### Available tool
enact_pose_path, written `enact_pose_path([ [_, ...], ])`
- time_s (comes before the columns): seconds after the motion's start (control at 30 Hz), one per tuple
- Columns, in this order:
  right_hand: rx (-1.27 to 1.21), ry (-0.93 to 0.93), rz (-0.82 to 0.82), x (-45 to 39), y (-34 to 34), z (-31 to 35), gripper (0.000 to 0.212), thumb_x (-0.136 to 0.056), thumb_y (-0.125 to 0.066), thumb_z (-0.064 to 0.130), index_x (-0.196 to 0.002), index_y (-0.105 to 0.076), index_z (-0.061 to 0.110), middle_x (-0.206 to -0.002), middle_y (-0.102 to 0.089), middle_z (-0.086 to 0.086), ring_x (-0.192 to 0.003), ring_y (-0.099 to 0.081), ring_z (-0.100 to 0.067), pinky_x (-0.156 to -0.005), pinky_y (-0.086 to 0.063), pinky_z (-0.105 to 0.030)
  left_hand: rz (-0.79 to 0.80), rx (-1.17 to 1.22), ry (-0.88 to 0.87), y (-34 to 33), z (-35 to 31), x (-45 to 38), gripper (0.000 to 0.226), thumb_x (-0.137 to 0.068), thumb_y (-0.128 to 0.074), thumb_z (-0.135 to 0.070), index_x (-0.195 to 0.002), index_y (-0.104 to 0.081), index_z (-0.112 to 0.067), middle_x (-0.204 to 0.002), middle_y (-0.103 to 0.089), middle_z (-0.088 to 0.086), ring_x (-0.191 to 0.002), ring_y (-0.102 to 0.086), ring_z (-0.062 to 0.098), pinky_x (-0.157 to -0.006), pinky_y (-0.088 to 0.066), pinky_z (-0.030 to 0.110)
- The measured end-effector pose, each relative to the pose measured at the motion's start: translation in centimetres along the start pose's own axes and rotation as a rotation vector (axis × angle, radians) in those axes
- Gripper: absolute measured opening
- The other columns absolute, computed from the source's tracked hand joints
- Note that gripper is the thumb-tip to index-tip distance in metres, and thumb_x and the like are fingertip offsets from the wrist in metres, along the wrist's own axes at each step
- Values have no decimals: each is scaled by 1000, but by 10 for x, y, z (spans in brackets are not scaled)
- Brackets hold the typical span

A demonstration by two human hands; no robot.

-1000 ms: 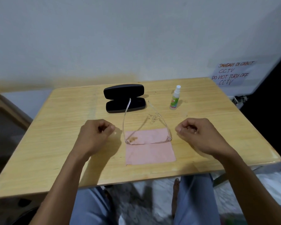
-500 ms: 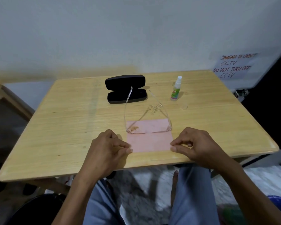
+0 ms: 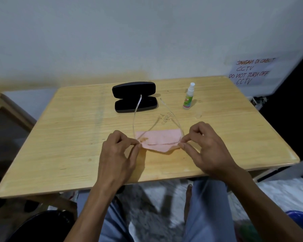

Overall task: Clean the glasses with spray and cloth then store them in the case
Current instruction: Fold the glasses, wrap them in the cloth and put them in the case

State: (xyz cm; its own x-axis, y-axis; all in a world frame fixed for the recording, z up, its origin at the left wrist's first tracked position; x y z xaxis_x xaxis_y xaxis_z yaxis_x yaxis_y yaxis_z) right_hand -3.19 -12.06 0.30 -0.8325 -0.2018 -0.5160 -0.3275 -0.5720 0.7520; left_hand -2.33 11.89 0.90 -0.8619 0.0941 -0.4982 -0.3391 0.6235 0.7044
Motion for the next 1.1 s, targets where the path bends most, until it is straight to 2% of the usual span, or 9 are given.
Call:
enact_pose_path([
  [0.17,207,156,-173,-15,-1,15,7,-85,-77,12,-89,-73,8,-93,-58,-10,-79,-50,-25,-60,-46,-42,-97,-114,-29,-7,-7,-16,7,-82,-72,-15,-84,-77,-11,-71,-50,2,-67,-51,22,-66,-36,34],
  [0.37,323,281,-283,-16,-10,19,4,-86,-71,7,-83,-72,5,-112,-49,-7,-85,-50,-27,-63,-45,-44,-180,-391,-88,-18,-18,-22,17,-80,-66,-11,-63,-66,-10,-60,-52,5,-55,-50,27,-60,-33,40],
  [0.53,368,297,-351,-20,-12,21,8,-84,-69,7,-77,-72,5,-114,-50,-6,-88,-52,-28,-63,-46,-44,-253,-522,-95,-16,-24,-24,27,-77,-63,-5,-54,-52,-13,-54,-45,5,-51,-43,27,-61,-28,40],
  [0.73,407,303,-382,-23,-19,20,10,-82,-67,5,-73,-71,6,-115,-50,-5,-88,-51,-28,-61,-45,-43,-236,-591,-47,-22,-22,-26,27,-74,-61,-3,-52,-50,-14,-54,-44,4,-52,-44,27,-66,-27,40],
  [0.87,392,264,-377,-23,-21,18,10,-78,-71,0,-79,-74,10,-120,-49,-6,-91,-52,-30,-64,-47,-45,-198,-635,-15,-28,-19,-26,26,-71,-63,-1,-54,-53,-16,-54,-45,2,-53,-45,26,-68,-27,39],
  [0.93,342,228,-379,-21,-20,19,14,-76,-73,-1,-82,-75,11,-121,-49,-7,-89,-54,-30,-66,-48,-44,-218,-630,-20,-27,-21,-25,25,-72,-65,-1,-56,-57,-19,-55,-46,1,-53,-46,25,-68,-27,38],
  [1.0,270,183,-388,-17,-16,21,14,-76,-75,-1,-84,-75,11,-120,-50,-7,-88,-54,-30,-67,-49,-41,-337,-561,-57,-19,-26,-21,22,-78,-67,-6,-63,-65,-22,-57,-49,0,-54,-49,24,-69,-29,38],
  [1.07,166,96,-404,-12,-8,17,13,-79,-78,3,-90,-75,9,-116,-52,-8,-89,-55,-29,-69,-50,-40,-454,-388,-91,-5,-25,-13,9,-82,-72,-15,-76,-74,-22,-62,-54,0,-58,-54,22,-70,-31,38],
  [1.1,106,30,-409,-10,-3,12,15,-81,-78,7,-96,-75,8,-113,-55,-9,-92,-56,-29,-71,-51,-40,-460,-282,-74,3,-21,-11,2,-83,-74,-18,-83,-76,-20,-67,-57,1,-62,-56,21,-72,-32,38],
])
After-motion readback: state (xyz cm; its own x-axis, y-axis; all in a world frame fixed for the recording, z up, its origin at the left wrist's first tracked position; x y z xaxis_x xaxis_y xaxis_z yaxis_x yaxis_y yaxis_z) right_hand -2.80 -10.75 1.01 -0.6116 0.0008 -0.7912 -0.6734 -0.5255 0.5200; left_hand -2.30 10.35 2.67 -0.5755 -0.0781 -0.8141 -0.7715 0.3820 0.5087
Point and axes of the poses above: each hand's wrist, its own x-axis away from the middle knuckle, its own y-axis out of the back of the hand, z = x × y, the point moved 7 cm from there along -x, towards the middle knuckle
